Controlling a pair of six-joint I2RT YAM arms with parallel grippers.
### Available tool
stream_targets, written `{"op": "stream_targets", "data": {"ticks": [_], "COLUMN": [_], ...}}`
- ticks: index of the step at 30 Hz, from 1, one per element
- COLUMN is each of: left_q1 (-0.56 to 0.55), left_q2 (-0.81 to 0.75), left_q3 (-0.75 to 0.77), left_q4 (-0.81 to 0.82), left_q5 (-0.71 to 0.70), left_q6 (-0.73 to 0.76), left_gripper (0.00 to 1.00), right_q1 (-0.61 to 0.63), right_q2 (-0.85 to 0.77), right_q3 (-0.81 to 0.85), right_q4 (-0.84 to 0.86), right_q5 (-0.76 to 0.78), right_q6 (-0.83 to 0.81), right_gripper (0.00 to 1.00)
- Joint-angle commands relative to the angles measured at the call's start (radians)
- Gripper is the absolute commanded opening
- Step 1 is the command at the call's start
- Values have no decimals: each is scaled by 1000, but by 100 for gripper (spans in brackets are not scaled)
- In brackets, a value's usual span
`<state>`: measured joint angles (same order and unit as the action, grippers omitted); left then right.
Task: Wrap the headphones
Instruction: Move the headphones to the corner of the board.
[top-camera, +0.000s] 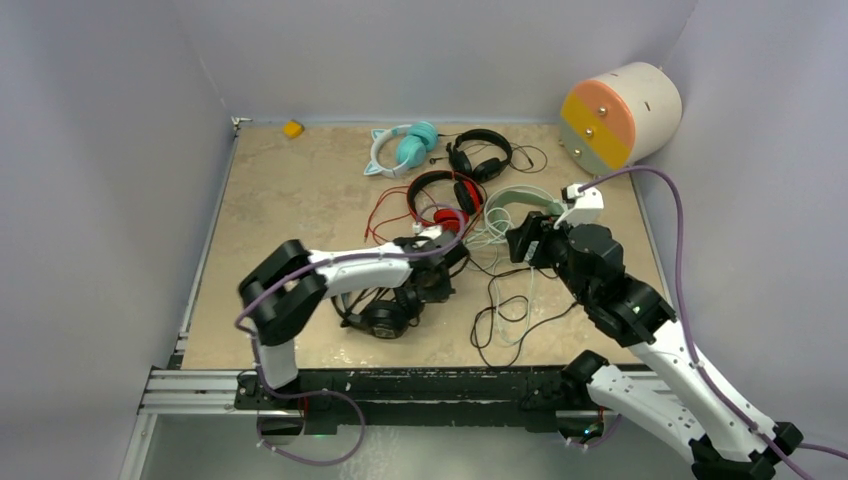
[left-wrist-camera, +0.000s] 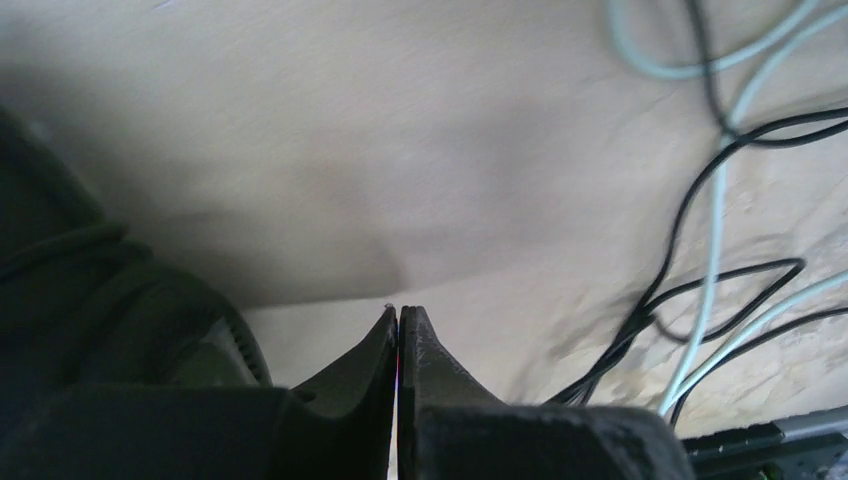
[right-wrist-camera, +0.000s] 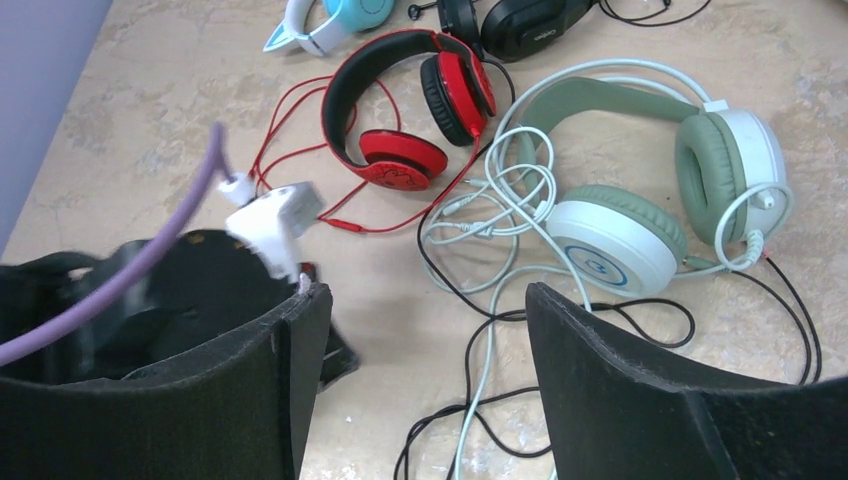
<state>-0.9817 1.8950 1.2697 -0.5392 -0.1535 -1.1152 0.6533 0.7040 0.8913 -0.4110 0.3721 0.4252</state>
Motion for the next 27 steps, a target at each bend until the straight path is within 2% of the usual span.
{"op": "stream_targets", "data": {"ticks": [1, 4, 7, 11, 13, 17, 21, 23, 27], "left_q1": [67, 146, 267, 563, 703, 918, 1067, 1111, 1117], "left_q2": [-217, -385, -561, -811, -883, -875, -792, -775, -779], "left_q3": [-242, -416, -542, -693, -715, -700, -688, -687, -667], "left_q4": [-41, -18, -69, -80, -85, -128, -144, -140, -127], "left_q5": [-32, 3, -1, 54, 95, 123, 149, 136, 74], "left_q6": [-62, -80, -89, -36, -6, 40, 27, 29, 40], "left_gripper": [0, 0, 0, 0, 0, 0, 0, 0, 2], "right_q1": [-3, -2, -3, -3, -2, -3, -3, -2, -3], "right_q2": [14, 31, 40, 54, 63, 70, 72, 83, 119], "right_q3": [-11, -9, -11, -12, -8, 0, 0, -3, -6], "right_q4": [57, 69, 83, 100, 103, 97, 87, 81, 78], "right_q5": [-25, -39, -50, -66, -77, -81, -87, -97, -135], "right_q6": [-3, -3, -3, -1, 0, -1, 2, 2, 2], "right_gripper": [73, 73, 73, 73, 73, 72, 73, 73, 75]}}
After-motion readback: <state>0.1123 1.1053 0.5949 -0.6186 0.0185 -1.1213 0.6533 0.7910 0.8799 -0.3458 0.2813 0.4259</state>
